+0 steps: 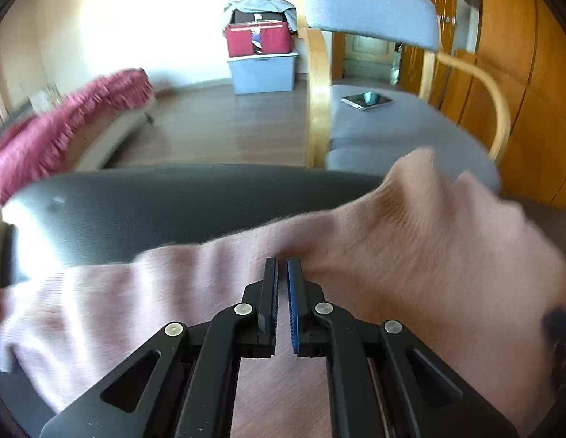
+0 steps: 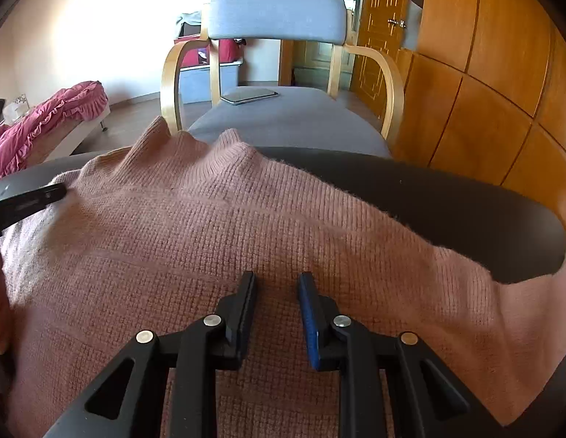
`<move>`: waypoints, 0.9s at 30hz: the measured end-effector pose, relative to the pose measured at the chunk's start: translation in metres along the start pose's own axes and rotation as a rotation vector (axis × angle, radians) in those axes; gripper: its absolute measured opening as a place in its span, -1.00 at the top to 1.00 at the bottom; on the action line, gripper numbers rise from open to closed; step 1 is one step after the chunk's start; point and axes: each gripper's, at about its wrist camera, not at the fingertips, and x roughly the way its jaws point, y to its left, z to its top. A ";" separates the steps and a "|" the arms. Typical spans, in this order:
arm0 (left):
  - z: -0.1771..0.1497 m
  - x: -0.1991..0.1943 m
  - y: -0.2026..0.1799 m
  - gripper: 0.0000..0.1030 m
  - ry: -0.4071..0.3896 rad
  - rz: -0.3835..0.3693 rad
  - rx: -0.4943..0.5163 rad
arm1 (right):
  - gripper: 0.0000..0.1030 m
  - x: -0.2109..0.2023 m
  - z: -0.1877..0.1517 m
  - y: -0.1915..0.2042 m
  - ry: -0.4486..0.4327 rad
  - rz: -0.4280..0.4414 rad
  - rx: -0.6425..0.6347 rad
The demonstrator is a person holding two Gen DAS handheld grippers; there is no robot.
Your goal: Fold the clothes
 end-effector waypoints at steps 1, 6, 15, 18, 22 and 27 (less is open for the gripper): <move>-0.005 -0.006 0.001 0.89 -0.004 0.019 0.029 | 0.58 -0.001 0.000 0.000 -0.002 -0.003 -0.002; -0.036 -0.017 -0.004 0.88 -0.019 0.117 0.185 | 0.58 -0.003 0.001 -0.002 0.003 0.017 0.002; -0.025 0.016 -0.047 0.95 -0.031 0.368 0.346 | 0.58 0.022 0.024 -0.013 0.007 0.006 -0.043; -0.019 0.017 -0.043 0.95 -0.030 0.328 0.320 | 0.57 0.028 0.030 -0.019 0.009 0.015 -0.032; -0.016 0.009 -0.029 0.89 -0.018 0.258 0.269 | 0.56 0.017 0.028 -0.029 0.015 0.067 0.014; -0.028 -0.018 -0.025 0.88 0.015 0.131 0.222 | 0.56 -0.020 -0.005 -0.038 0.023 0.165 0.074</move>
